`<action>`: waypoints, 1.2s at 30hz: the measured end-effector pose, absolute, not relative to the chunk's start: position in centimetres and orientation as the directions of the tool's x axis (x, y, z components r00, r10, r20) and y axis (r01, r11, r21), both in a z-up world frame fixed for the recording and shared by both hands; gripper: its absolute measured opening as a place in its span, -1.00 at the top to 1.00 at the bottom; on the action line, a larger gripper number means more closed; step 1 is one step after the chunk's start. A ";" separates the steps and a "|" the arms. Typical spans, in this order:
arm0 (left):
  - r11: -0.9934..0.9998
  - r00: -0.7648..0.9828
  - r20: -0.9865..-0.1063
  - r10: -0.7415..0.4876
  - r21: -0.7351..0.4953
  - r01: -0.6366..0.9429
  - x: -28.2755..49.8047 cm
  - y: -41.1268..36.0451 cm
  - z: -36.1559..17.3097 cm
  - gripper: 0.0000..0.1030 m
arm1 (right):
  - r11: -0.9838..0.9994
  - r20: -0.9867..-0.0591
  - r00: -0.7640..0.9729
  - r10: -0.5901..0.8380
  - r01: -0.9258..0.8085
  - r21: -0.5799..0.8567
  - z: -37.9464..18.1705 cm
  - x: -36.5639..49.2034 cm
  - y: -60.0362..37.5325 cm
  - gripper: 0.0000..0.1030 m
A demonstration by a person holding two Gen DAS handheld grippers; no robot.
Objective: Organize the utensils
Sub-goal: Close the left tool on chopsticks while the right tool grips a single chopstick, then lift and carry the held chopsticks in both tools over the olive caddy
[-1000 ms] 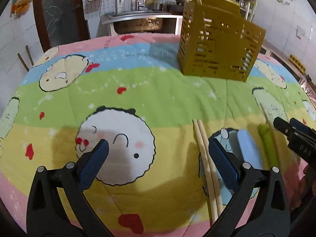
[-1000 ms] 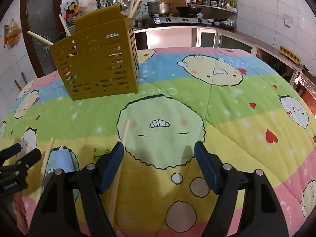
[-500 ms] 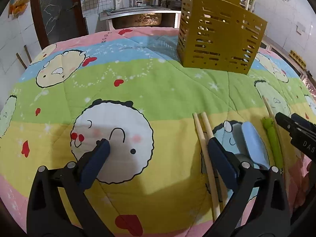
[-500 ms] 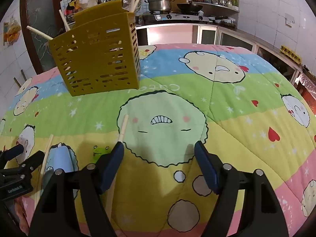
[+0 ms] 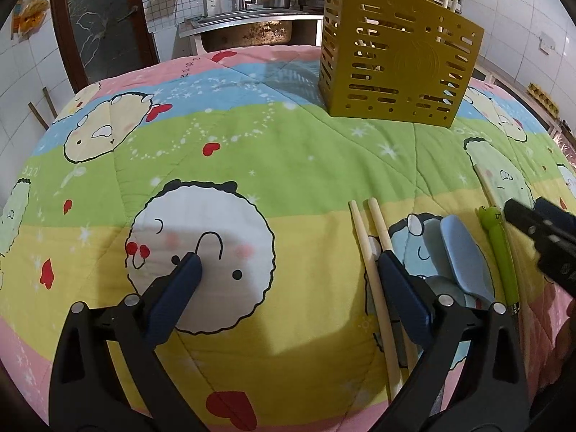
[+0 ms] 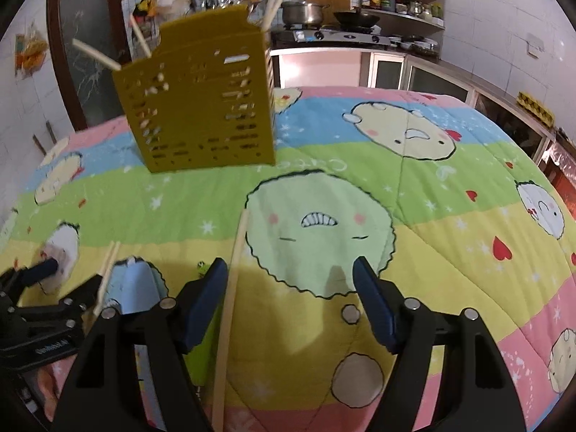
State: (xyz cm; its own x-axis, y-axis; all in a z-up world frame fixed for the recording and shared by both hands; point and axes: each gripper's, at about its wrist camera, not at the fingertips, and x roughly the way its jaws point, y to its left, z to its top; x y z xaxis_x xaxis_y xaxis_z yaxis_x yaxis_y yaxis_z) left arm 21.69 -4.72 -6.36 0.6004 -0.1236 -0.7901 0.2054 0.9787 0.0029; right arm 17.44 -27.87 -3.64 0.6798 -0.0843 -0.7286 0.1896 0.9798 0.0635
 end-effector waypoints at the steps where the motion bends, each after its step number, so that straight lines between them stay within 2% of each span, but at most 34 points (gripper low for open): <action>1: 0.979 0.600 -0.790 -0.124 0.002 0.206 21.7 -4.7 -6.4 -0.84 | 0.981 -0.740 0.669 -0.076 0.184 0.066 -4.0 17.6 -27.8 -0.26; 3: 0.978 0.600 -0.790 -0.123 0.004 0.206 21.6 -4.8 -6.3 -0.83 | 0.980 -0.745 0.664 -0.060 0.183 0.084 -4.1 17.6 -28.0 -0.24; 7: 0.978 0.595 -0.795 -0.114 0.015 0.208 21.9 -5.1 -6.4 -0.78 | 0.979 -0.762 0.647 -0.022 0.169 0.115 -4.4 18.2 -27.9 -0.07; 11: 0.979 0.590 -0.800 -0.115 0.010 0.204 22.2 -5.3 -6.4 -0.74 | 0.983 -0.780 0.624 -0.057 0.172 0.065 -4.6 19.5 -27.1 0.08; 15: 0.979 0.584 -0.803 -0.118 0.003 0.202 22.4 -5.5 -6.4 -0.64 | 0.984 -0.789 0.609 -0.078 0.173 0.037 -4.3 20.7 -26.9 0.38; 18: 0.979 0.576 -0.809 -0.120 0.000 0.204 22.6 -5.8 -6.3 -0.51 | 0.985 -0.795 0.602 -0.075 0.171 0.036 -4.2 21.4 -26.9 0.72; 19: 0.976 0.569 -0.812 -0.127 -0.001 0.216 22.5 -6.1 -6.1 -0.39 | 0.985 -0.796 0.601 -0.067 0.167 0.043 -4.1 21.4 -26.9 0.80; 20: 0.974 0.564 -0.814 -0.137 -0.007 0.227 22.5 -6.2 -6.1 -0.22 | 0.985 -0.796 0.602 -0.061 0.167 0.051 -4.1 21.3 -27.0 0.82; 22: 0.971 0.548 -0.822 -0.155 -0.025 0.238 22.5 -6.4 -5.8 -0.03 | 0.984 -0.794 0.605 -0.057 0.167 0.056 -4.0 20.8 -27.0 0.83; 25: 0.973 0.537 -0.831 -0.147 -0.023 0.231 22.6 -7.1 -5.7 0.12 | 0.985 -0.793 0.607 -0.059 0.165 0.053 -4.0 20.2 -27.1 0.88; 36: 0.975 0.495 -0.856 -0.151 -0.046 0.218 24.7 -8.2 -5.5 0.77 | 0.976 -0.796 0.604 -0.035 0.192 0.102 -4.4 20.2 -28.4 0.88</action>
